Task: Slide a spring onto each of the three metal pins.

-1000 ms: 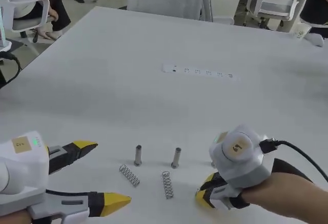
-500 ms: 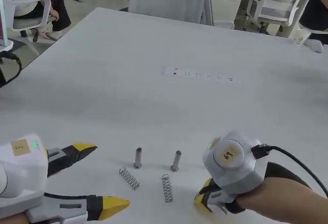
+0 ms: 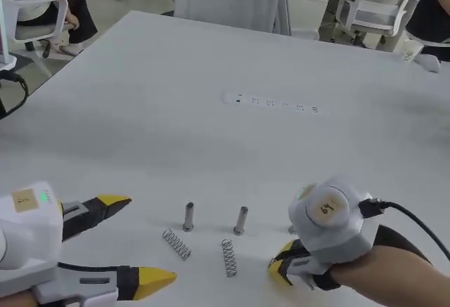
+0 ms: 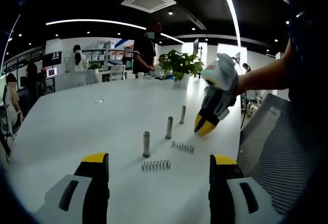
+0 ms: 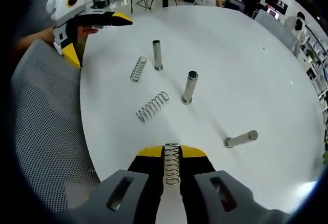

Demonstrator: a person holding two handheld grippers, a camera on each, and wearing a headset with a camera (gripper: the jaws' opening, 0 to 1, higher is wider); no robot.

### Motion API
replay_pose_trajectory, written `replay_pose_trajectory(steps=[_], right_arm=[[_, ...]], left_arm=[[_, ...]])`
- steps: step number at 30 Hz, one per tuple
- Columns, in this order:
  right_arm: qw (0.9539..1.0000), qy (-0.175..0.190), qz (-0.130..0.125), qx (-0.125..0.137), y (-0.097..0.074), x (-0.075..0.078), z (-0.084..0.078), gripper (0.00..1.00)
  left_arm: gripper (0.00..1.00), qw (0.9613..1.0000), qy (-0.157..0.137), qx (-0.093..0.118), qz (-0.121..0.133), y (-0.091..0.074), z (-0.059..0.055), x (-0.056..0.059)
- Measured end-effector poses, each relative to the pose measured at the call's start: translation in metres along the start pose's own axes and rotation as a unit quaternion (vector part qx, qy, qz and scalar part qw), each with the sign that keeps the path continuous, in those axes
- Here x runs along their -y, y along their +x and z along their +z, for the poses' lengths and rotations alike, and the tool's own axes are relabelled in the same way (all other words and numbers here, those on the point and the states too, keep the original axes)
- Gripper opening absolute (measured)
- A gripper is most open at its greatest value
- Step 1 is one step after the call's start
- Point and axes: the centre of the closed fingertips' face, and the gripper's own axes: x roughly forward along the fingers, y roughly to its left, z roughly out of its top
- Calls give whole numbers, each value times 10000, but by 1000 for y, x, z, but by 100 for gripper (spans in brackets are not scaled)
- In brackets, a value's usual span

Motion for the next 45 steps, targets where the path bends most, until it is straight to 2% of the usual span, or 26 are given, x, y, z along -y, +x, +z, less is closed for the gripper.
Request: replay_pose_trajectory(steps=[8, 12, 17, 20, 23, 28, 29, 32, 33, 39, 41, 42, 45], right_arm=[[9972, 369, -24, 653, -23, 2, 26, 8], [9938, 503, -27, 990, -36, 2, 41, 8], [9874, 658, 18, 1441, -51, 0, 64, 8], [9808, 746, 109, 1797, -61, -4, 82, 8], [9765, 752, 166, 2014, -68, -8, 95, 8], [9651, 836, 309, 2462, -83, -15, 120, 8], [9613, 856, 337, 2596, -87, -16, 127, 8], [9556, 873, 432, 2781, -95, -21, 139, 8], [9518, 843, 459, 2912, -99, -24, 145, 8], [9417, 774, 625, 3215, -113, -37, 165, 8], [9362, 786, 734, 3347, -117, -42, 172, 8], [9311, 860, 825, 3447, -120, -45, 177, 8], [9264, 866, 889, 3554, -124, -49, 183, 8]], left_arm=[[76, 9999, 131, 81, -28, -1, 13, 3], [76, 9996, 234, 152, -90, 0, 24, 8], [74, 9989, 310, 274, -227, 0, 38, 16], [73, 9985, 294, 354, -306, 1, 45, 20], [71, 9979, 248, 462, -392, 0, 55, 23], [69, 9965, 206, 635, -502, -2, 72, 25], [69, 9960, 196, 686, -544, -2, 77, 27], [67, 9946, 182, 798, -642, -2, 87, 32], [67, 9940, 172, 836, -684, -1, 90, 34], [60, 9923, 138, 892, -847, 2, 101, 42], [58, 9915, 76, 941, -900, 3, 104, 44], [57, 9910, 42, 967, -923, 4, 107, 46], [55, 9901, -27, 1030, -949, 4, 112, 47]])
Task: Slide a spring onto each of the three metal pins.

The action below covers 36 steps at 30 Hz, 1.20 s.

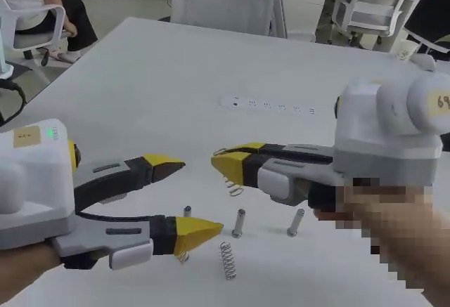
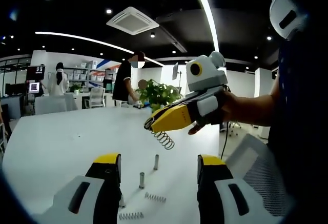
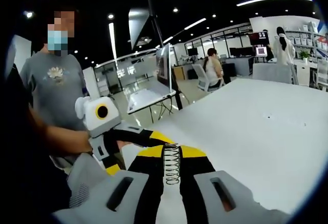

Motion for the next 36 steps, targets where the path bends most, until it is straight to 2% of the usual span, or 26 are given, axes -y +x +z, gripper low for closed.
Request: replay_pose_trajectory(steps=[8, 11, 15, 23, 26, 36], right_arm=[[9997, -23, 62, 238, 5, -6, 10, 8], [9995, -72, 77, 314, 6, -8, 14, 8], [9992, -101, 120, 359, 7, -11, 16, 8], [9988, -143, 117, 457, 7, -12, 20, 8], [9987, -160, 121, 479, 7, -13, 21, 8], [9984, -187, 132, 519, 6, -15, 20, 8]], left_arm=[[46, 9993, -318, 210, -57, 4, 12, 1], [39, 9989, -383, 244, -98, 6, 15, 2], [27, 9990, -376, 210, -156, 9, 18, 5], [19, 9982, -485, 313, -181, 12, 25, 5], [16, 9987, -390, 287, -131, 13, 25, 4], [8, 9988, -349, 337, -99, 16, 29, 4]])
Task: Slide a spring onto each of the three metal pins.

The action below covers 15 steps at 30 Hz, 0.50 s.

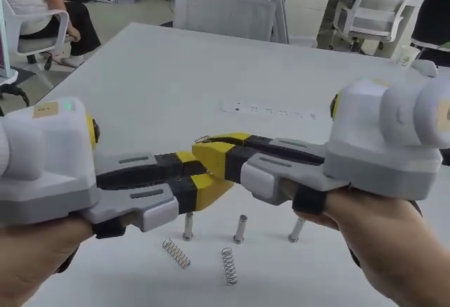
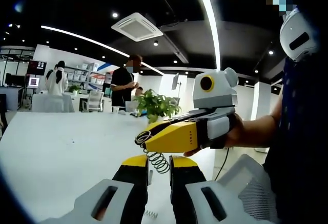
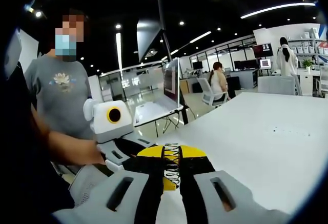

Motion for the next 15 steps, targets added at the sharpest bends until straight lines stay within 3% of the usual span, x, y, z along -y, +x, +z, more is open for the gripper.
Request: replay_pose_trajectory(steps=[15], right_arm=[[10000, -38, 15, -13, -1, -1, 0, 8]], left_arm=[[5, 9995, 311, -71, 43, -2, 0, -2]])
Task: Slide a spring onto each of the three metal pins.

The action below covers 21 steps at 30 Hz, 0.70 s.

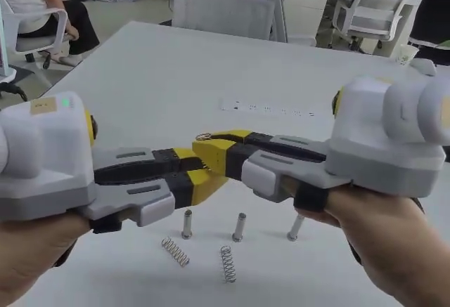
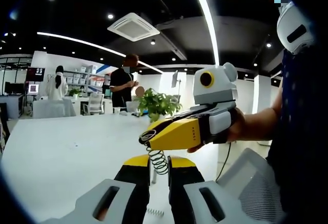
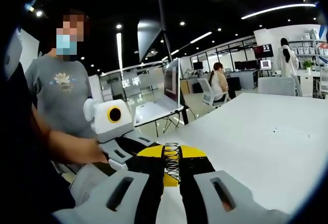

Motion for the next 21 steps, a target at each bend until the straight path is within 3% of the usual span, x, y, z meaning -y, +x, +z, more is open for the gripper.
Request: replay_pose_trajectory(steps=[21], right_arm=[[9982, -273, 136, -524, -7, -1, -12, 8]], left_arm=[[3, 9970, 646, -427, -94, -3, -14, 2]])
